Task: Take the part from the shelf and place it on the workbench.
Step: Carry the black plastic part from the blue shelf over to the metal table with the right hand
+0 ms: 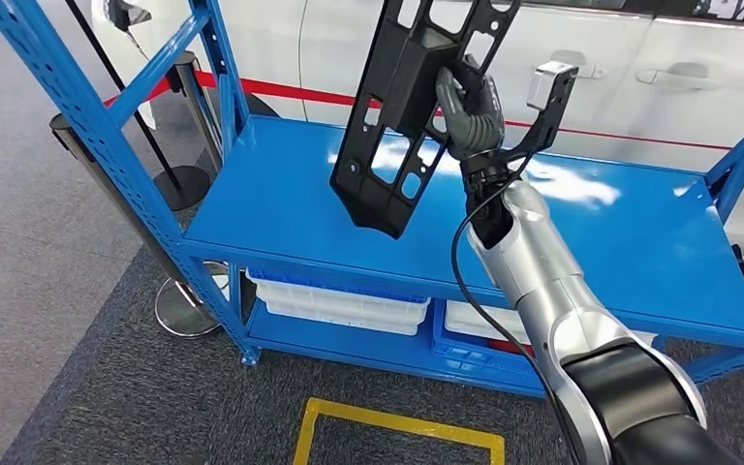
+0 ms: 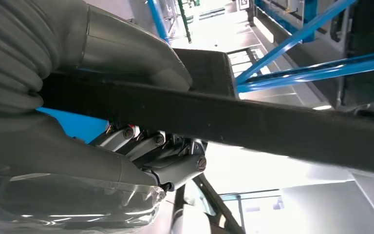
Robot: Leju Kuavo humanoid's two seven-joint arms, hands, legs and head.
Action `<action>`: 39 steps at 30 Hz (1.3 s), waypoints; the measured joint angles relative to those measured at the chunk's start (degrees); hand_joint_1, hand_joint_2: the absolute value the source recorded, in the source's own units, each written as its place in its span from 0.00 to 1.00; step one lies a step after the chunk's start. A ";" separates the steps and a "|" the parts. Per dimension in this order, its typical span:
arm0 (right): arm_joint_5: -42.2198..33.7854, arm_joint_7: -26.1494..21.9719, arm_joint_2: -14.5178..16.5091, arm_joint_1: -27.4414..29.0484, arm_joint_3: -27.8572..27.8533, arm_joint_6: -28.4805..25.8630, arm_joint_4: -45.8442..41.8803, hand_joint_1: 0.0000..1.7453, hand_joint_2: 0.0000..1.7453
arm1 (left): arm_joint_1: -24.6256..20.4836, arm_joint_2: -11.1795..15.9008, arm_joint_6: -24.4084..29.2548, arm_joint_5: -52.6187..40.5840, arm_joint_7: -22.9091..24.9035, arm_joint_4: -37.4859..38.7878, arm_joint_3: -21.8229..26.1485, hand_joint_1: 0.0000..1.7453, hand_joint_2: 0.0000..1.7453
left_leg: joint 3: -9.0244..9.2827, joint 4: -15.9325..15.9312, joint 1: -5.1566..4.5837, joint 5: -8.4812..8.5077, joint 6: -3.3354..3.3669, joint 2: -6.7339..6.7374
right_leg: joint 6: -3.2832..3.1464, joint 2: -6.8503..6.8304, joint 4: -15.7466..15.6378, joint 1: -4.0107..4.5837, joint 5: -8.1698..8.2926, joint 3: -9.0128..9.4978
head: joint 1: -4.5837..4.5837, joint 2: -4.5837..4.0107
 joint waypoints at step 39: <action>14.68 -2.92 0.92 6.03 -0.02 -8.02 -5.28 1.00 1.00 | 0.37 -0.20 0.53 0.67 0.48 0.11 0.14 0.00 1.00 | -0.39 11.77 0.59 -7.90 -1.75 0.07 | -0.92 -0.32 -0.19 -0.39 4.12 -4.44 | -0.03 -0.01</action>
